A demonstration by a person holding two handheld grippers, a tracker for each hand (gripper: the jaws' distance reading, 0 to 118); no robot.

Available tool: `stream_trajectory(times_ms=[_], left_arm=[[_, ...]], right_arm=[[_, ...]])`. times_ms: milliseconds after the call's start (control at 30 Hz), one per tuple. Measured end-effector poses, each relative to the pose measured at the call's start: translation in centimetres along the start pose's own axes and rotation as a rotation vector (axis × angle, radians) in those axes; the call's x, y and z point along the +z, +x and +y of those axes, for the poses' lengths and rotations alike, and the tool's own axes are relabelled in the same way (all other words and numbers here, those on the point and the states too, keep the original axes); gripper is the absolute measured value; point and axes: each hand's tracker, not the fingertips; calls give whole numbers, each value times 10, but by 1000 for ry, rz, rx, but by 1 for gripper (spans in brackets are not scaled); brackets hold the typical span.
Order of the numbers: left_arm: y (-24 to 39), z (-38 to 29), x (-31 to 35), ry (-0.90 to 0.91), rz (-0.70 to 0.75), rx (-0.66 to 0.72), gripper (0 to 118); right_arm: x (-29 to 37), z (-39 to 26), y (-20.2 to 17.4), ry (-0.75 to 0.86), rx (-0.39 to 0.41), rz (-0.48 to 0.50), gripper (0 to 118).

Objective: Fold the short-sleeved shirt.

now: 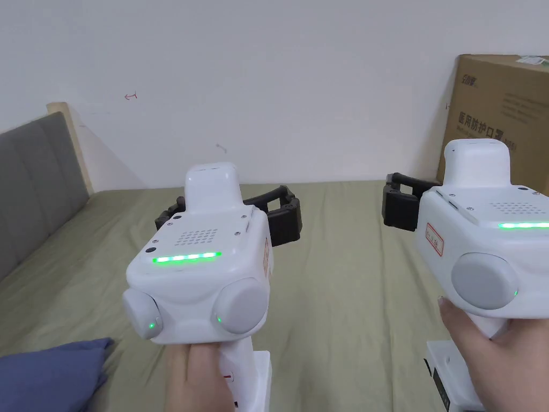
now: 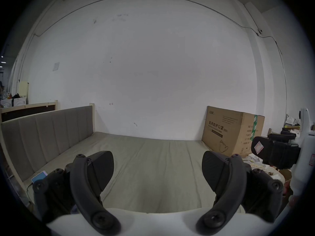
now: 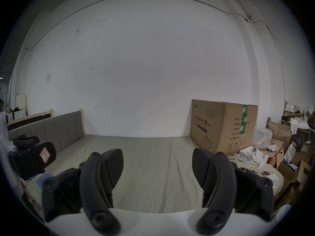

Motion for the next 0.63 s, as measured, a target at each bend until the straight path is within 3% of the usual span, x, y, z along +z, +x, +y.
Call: stream_trajectory(times_ms=[233,633], left_arm=[[-5,-1,-1,-17,1,51,108],[-3,0,-1,-8,24,2,108]], right_arm=[[1,-1,-1,4,-10,3,88],[-5,-7,-4,-7,-8,-8,88]])
